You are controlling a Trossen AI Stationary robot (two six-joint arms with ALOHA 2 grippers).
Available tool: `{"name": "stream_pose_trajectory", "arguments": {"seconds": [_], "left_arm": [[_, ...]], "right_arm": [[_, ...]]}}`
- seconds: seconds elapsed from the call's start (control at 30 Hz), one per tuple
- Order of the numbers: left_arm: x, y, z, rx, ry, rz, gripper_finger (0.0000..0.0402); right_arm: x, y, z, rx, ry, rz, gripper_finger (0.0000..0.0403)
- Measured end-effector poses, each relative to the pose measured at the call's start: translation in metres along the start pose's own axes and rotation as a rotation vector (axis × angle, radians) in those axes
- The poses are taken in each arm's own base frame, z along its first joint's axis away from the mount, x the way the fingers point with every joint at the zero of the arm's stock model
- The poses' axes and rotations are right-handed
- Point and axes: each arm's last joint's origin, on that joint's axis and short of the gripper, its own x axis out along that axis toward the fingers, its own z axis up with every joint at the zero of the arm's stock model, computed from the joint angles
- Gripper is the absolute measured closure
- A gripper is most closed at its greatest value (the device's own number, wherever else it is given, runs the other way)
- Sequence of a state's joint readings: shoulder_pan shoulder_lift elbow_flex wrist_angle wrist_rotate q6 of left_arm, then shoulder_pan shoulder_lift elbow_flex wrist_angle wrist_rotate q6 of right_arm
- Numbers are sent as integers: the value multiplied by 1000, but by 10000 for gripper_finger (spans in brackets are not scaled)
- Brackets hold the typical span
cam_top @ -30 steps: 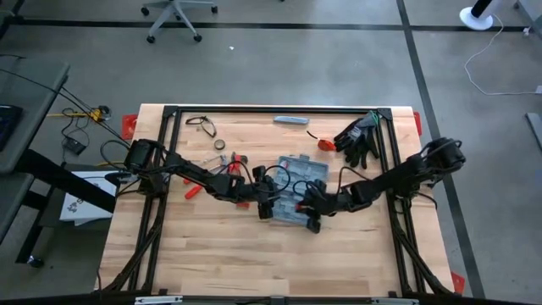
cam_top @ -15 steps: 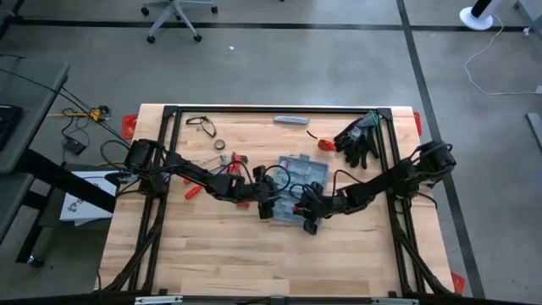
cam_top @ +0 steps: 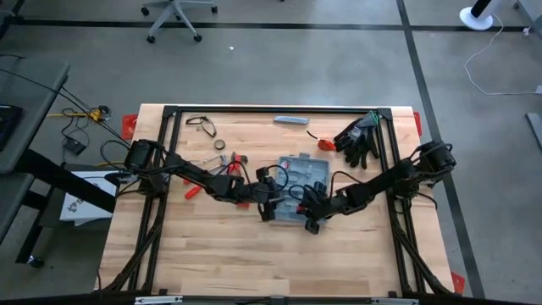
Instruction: Prefit tool cases
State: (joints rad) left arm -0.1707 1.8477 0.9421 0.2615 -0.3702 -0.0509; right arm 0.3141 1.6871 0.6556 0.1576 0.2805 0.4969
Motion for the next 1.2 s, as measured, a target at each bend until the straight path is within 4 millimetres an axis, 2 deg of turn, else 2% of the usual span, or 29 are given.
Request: {"name": "stream_pose_trajectory", "arguments": {"seconds": [0.13,0.27,0.37,0.8,0.97,1.2], "left_arm": [[0,0,0,1,1,0,188],[0,0,0,2,2,-1,188],[0,0,0,2,2,0,188],[0,0,0,1,1,-10,188],[2,-6,8,15,-99,-161,188],[18,-6,11,14,-159,-230,203]], "right_arm": [[0,0,0,2,-2,-6,323],[0,-1,-1,20,8,-14,268],[0,-1,-2,22,8,-14,247],[-1,3,-3,8,3,4,242],[-1,3,-3,6,2,5,241],[-1,3,-2,4,-2,6,241]]}}
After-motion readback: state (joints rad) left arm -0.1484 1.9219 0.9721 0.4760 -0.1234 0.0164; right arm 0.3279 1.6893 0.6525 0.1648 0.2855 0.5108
